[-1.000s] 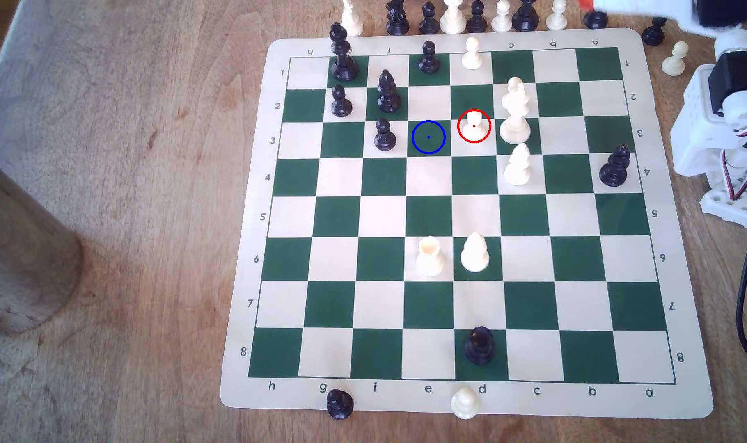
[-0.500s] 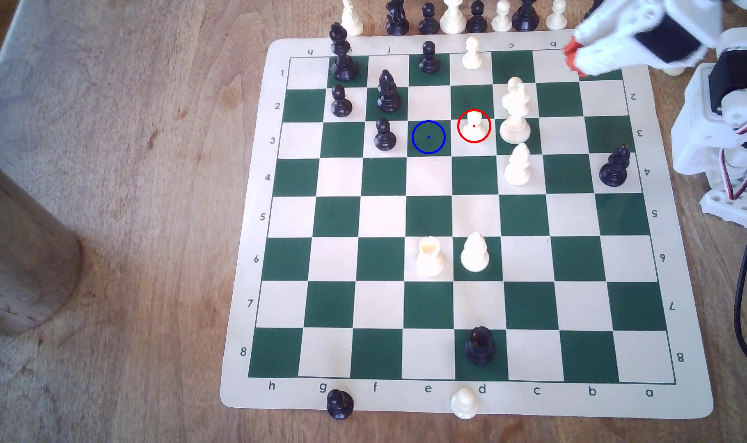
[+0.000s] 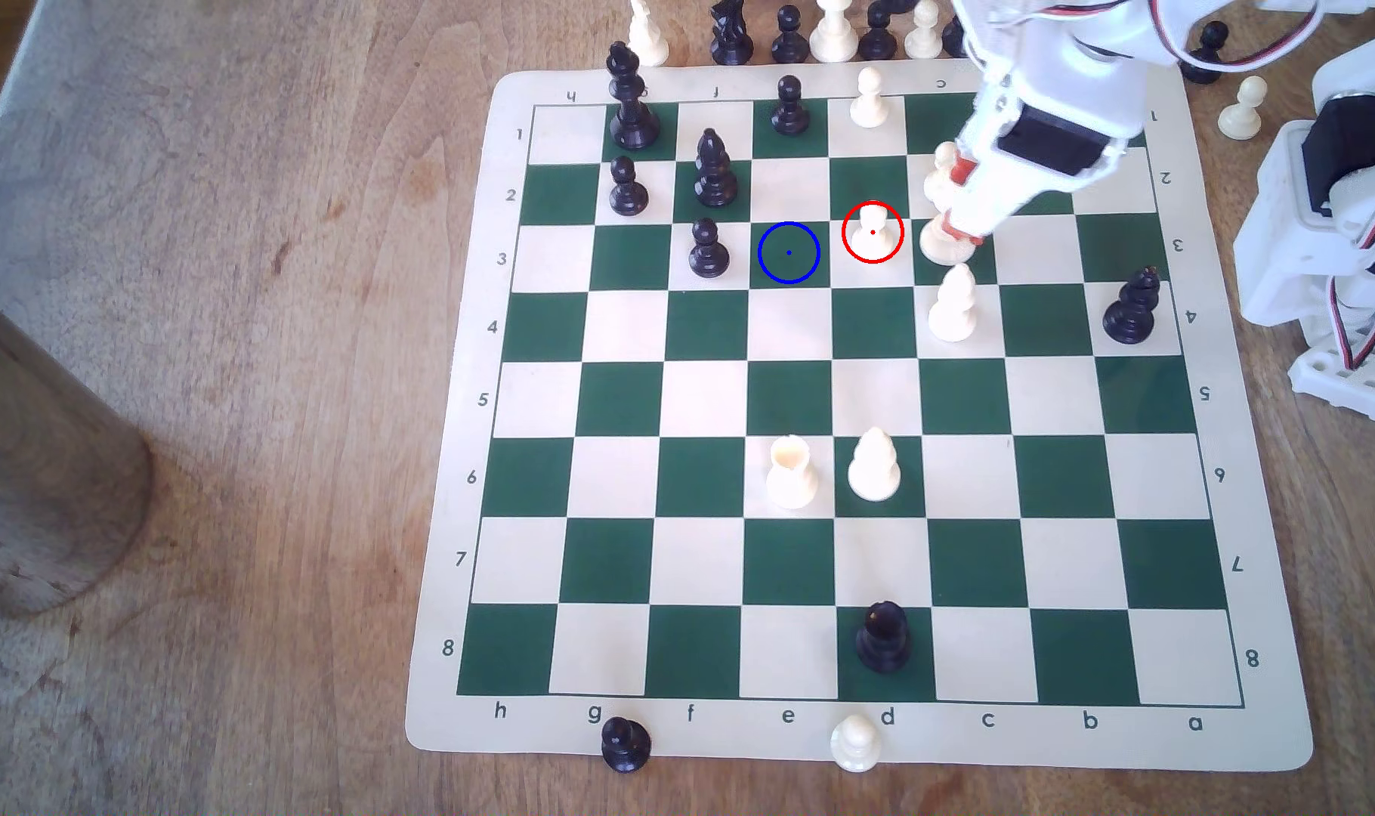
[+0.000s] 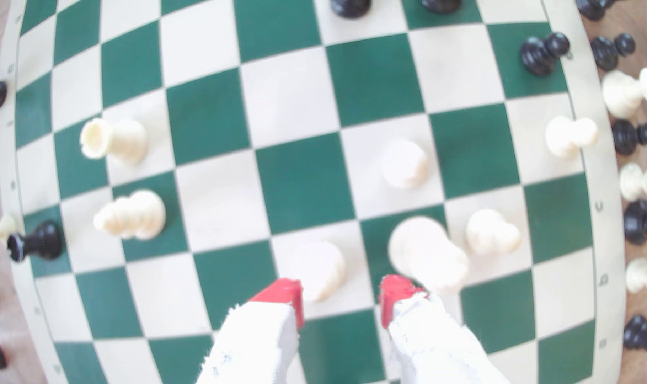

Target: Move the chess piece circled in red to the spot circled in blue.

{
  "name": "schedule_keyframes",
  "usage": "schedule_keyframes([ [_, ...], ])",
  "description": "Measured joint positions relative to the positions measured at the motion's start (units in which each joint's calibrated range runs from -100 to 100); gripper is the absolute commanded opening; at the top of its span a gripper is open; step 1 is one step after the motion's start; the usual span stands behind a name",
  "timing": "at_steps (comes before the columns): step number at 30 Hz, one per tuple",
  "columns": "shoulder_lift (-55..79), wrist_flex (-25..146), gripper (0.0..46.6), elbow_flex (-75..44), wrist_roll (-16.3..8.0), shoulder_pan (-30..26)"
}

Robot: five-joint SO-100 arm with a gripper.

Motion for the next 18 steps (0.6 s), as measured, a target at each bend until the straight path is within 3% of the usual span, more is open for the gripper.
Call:
schedule_keyframes([
  [7,5.1,-5.2,12.5,0.0,2.3,0.5],
  [18,13.9,-13.5,12.5,-1.6,2.9,3.4],
])
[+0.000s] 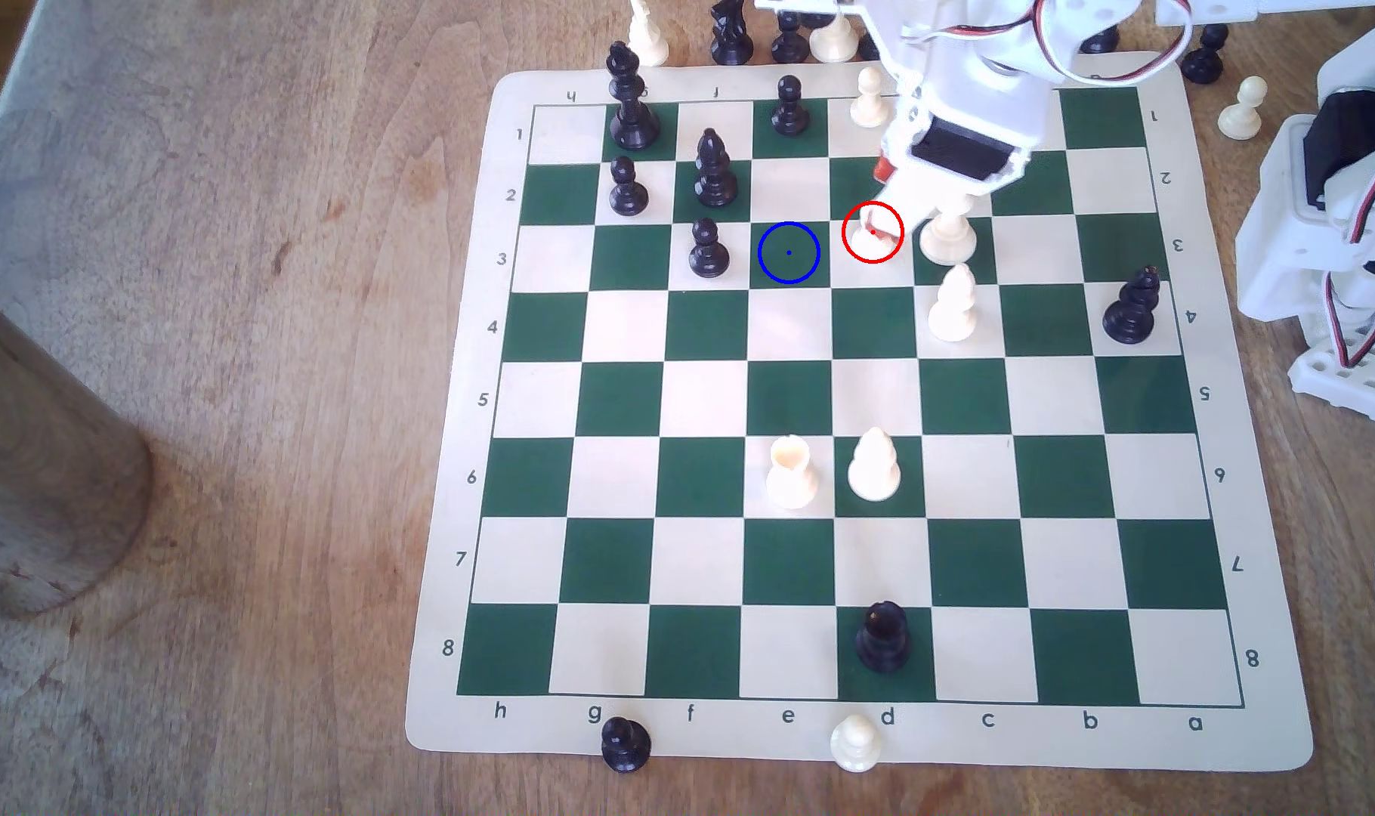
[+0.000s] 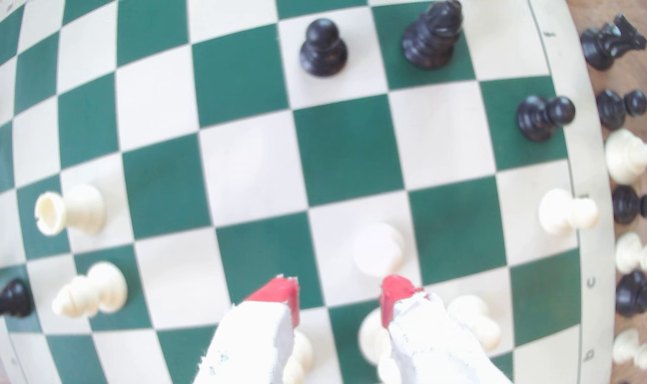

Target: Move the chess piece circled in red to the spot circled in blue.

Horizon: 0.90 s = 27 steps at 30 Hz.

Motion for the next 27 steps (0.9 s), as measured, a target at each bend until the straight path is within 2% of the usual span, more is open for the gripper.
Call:
schedule_keyframes([
  [10,6.7,-3.9,12.0,0.0,2.1,2.4],
  [27,11.5,-8.8,11.6,0.0,2.0,3.2],
])
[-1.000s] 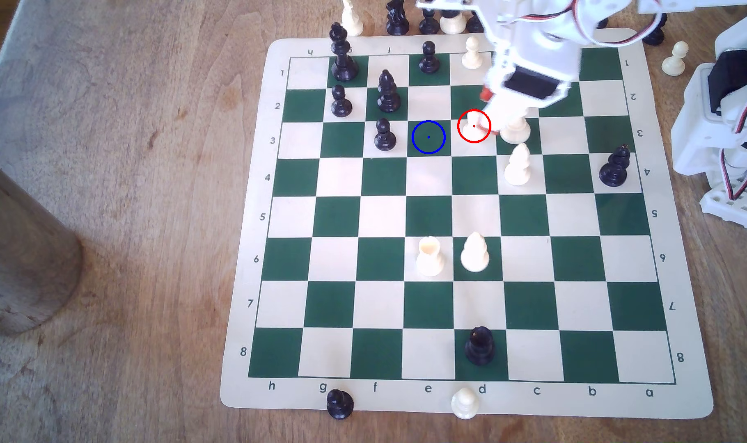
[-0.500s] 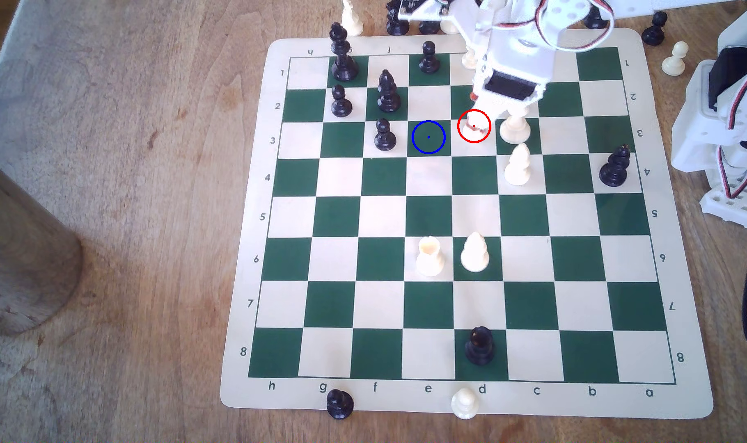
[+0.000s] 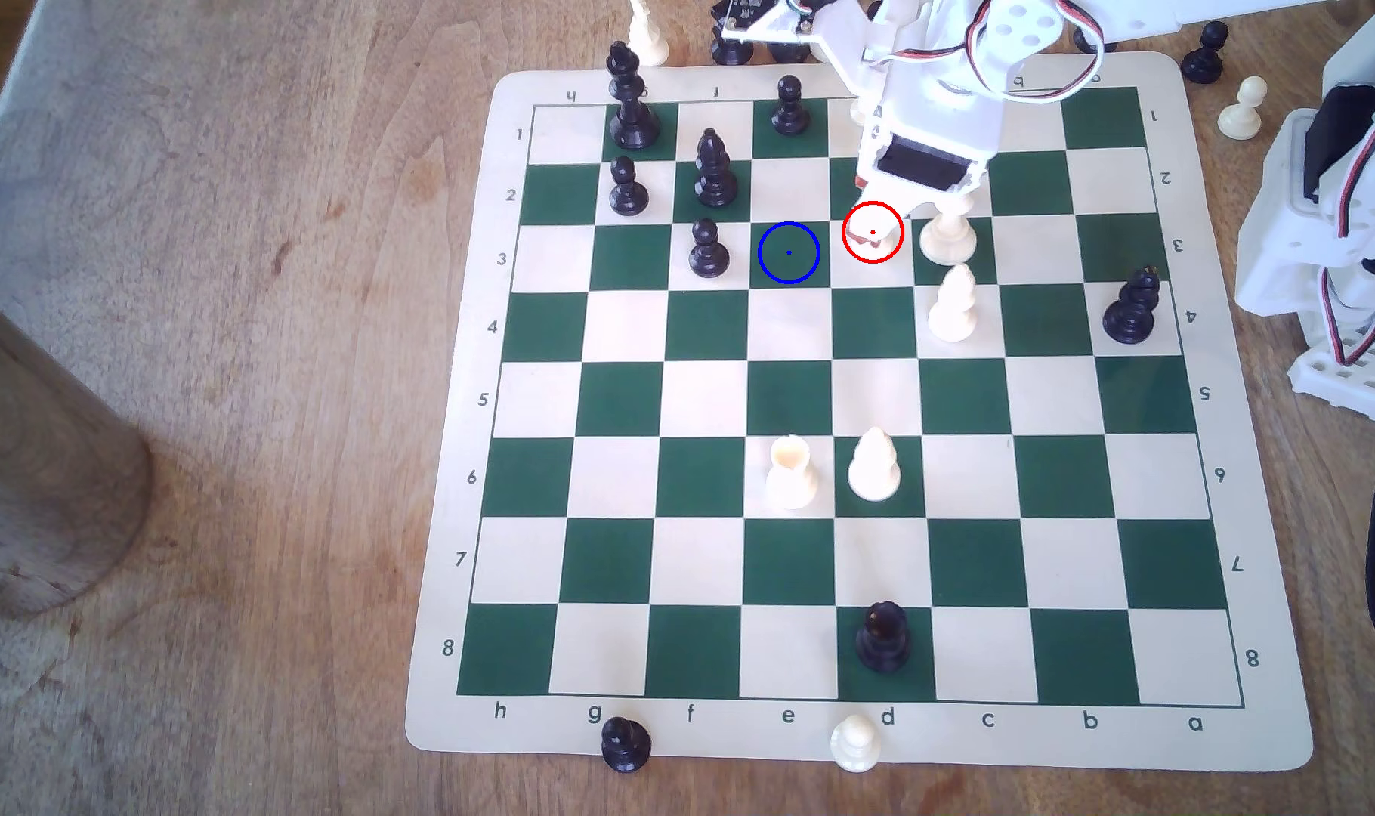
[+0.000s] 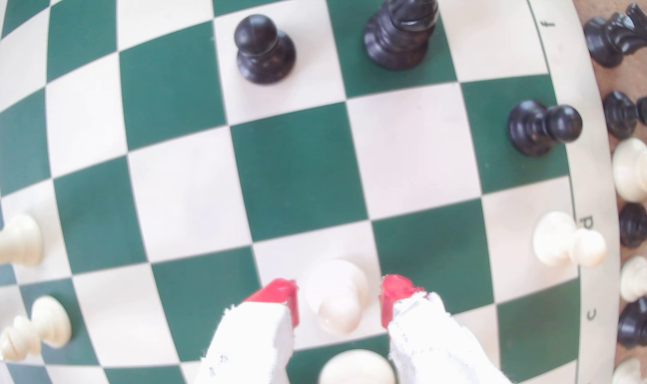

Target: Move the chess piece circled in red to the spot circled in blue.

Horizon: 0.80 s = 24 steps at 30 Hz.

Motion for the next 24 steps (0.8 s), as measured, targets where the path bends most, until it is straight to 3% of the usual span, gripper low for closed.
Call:
schedule_keyframes([
  [17,1.3,-2.7,12.9,0.6,0.8,0.6],
  [24,1.3,-2.7,11.3,2.4,1.1,1.2],
])
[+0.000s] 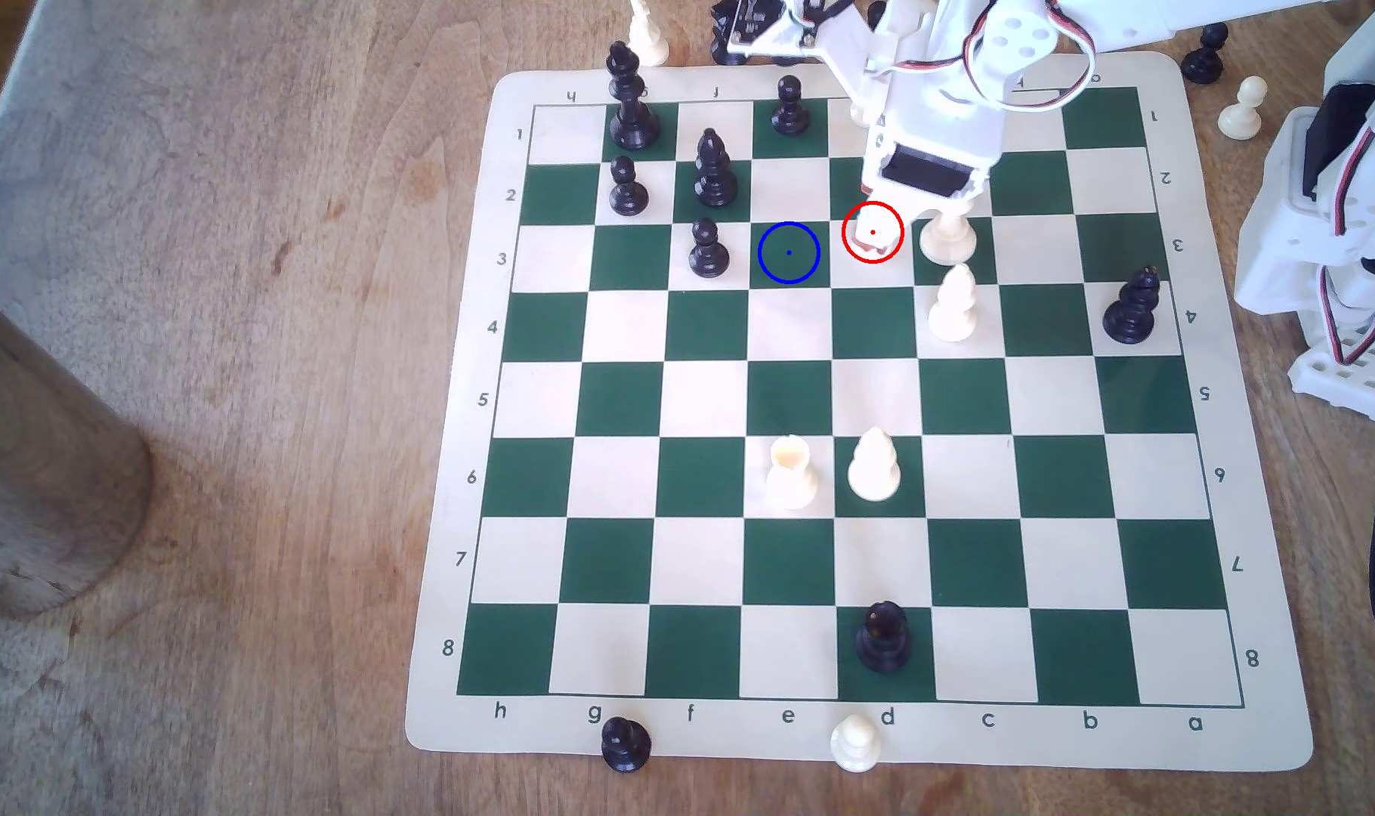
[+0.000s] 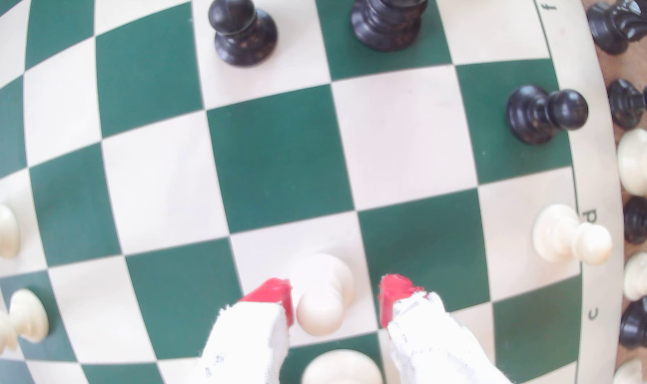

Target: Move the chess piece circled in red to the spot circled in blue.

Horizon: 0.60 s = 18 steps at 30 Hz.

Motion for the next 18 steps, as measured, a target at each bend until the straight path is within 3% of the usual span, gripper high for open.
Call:
schedule_keyframes([
  [10,0.3,0.0,9.9,0.4,-0.4,-1.4],
  [13,0.8,0.0,6.6,0.4,-0.4,-1.4],
  [15,0.8,0.0,0.5,0.4,-0.4,-1.4],
  [18,0.8,-0.8,0.4,0.4,-0.4,-1.4],
])
